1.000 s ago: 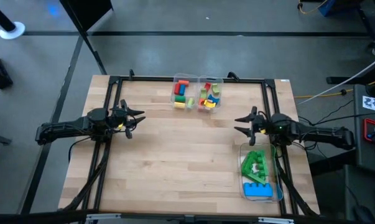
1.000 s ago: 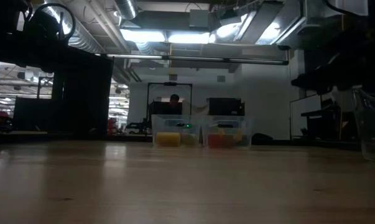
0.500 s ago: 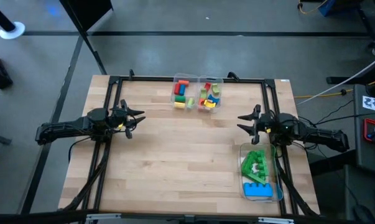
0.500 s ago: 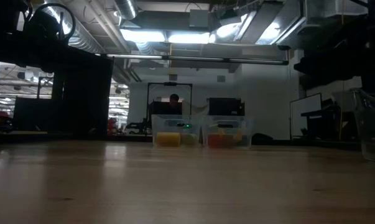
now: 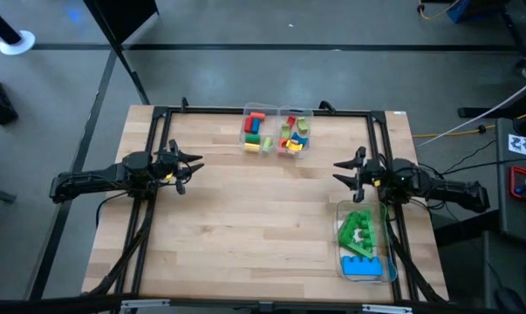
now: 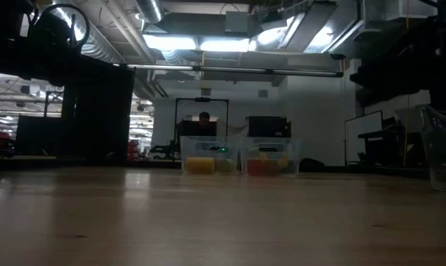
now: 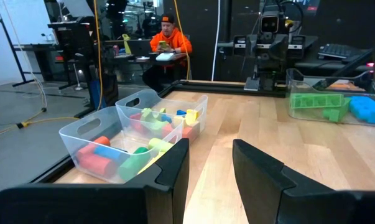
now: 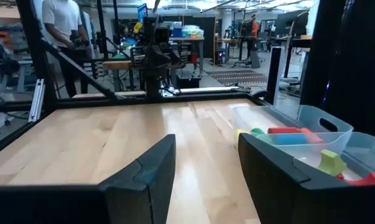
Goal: Sort blocks by size
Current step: Return to Home Position
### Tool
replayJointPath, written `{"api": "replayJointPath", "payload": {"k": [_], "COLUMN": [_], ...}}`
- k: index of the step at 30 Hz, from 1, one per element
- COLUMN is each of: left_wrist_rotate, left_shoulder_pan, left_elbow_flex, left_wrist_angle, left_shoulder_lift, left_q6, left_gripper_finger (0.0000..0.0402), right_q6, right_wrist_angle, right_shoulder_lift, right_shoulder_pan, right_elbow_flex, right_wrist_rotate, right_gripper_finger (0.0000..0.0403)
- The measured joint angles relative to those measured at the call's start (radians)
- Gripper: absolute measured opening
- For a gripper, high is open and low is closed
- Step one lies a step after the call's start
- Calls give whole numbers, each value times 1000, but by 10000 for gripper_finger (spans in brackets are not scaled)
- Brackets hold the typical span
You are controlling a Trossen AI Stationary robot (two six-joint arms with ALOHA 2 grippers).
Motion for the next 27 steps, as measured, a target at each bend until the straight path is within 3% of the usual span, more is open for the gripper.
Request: {"api": "replayJointPath", "payload": {"k": [27], "left_wrist_rotate": [0], "left_shoulder_pan": [0], "left_elbow_flex": [0], "left_wrist_angle": [0], "left_shoulder_lift": [0], "left_q6": [0], "left_gripper_finger": [109], "right_q6": [0], "right_wrist_angle": [0], "right_shoulder_lift": [6], "right_shoulder_pan": [10], "right_elbow_flex": [0], "right_wrist_rotate": [-2], "right_gripper_finger": [177]}}
